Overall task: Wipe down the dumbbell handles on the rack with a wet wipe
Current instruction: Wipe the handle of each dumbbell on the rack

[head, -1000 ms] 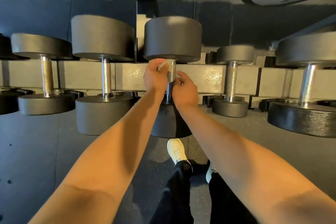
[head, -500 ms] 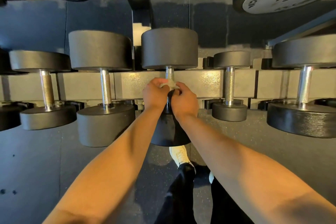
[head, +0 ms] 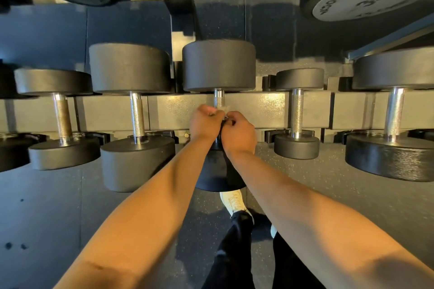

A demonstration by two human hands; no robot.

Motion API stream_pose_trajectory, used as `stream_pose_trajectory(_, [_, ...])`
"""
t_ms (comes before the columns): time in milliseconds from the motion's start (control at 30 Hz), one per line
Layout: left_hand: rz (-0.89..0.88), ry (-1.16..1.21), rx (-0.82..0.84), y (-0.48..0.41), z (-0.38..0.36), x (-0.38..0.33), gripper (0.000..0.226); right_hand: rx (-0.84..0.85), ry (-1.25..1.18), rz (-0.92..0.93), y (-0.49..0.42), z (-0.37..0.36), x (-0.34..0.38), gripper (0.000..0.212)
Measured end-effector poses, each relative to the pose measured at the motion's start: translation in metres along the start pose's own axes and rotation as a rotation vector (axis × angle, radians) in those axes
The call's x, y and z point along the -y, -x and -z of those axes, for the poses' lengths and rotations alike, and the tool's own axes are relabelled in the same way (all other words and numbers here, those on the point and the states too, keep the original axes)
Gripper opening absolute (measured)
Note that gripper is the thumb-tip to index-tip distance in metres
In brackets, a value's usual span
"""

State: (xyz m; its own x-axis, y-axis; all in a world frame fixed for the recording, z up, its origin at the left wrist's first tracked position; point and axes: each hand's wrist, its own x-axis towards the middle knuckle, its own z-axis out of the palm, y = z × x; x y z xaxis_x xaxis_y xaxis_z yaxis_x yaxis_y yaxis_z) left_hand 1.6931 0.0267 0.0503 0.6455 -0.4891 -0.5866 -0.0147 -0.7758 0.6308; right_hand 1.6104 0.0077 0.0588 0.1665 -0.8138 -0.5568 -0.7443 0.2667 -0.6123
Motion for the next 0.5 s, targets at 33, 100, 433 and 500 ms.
stream_pose_trajectory(33, [0.031, -0.028, 0.033, 0.0, 0.002, 0.002, 0.015, -0.001, -0.001, -0.004, 0.0, 0.0, 0.0, 0.023])
stream_pose_trajectory(100, [0.069, -0.051, 0.08, -0.002, 0.005, 0.004, 0.005, -0.004, 0.0, -0.003, 0.0, 0.0, 0.001, 0.021])
stream_pose_trajectory(433, [-0.043, 0.192, -0.043, -0.027, -0.007, -0.011, 0.046, -0.024, -0.005, 0.017, -0.003, -0.001, -0.005, 0.024])
stream_pose_trajectory(500, [-0.09, 0.088, -0.03, -0.023, -0.007, -0.005, 0.039, -0.026, -0.013, 0.011, -0.003, -0.001, -0.005, 0.025])
